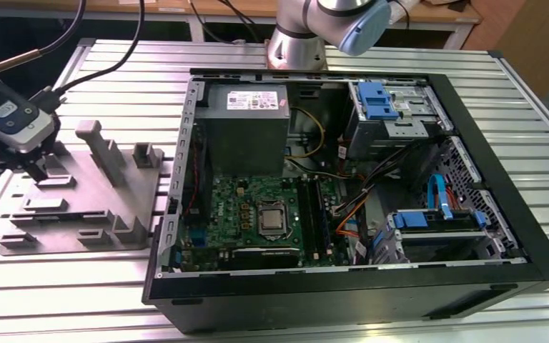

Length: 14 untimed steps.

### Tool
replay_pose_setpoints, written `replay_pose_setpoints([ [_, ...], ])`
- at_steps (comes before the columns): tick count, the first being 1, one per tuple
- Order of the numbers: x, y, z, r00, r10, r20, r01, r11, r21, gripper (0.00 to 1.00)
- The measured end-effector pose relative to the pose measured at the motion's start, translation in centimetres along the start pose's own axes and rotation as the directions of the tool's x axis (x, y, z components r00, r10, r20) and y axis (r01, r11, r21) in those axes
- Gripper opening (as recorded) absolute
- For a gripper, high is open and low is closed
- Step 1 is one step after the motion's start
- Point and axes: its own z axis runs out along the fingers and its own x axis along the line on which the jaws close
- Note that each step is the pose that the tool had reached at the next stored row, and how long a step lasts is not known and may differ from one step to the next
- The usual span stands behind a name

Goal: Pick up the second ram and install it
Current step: 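Pick up the second ram and move it above second insertion slot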

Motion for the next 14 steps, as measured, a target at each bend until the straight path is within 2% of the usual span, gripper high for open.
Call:
replay_pose_setpoints([
  [4,0.00,-0.01,0.13,0.9989,-0.047,-0.0021,0.047,0.9989,-0.0012,0.10],
  [7,0.00,-0.02,0.26,0.9949,-0.101,-0.0043,0.101,0.9949,-0.0025,0.10],
  [10,0.00,-0.02,0.39,0.9880,-0.154,-0.0066,0.154,0.9881,-0.0041,0.10],
  [14,0.01,-0.03,0.56,0.9744,-0.225,-0.0094,0.225,0.9744,-0.0063,0.10],
])
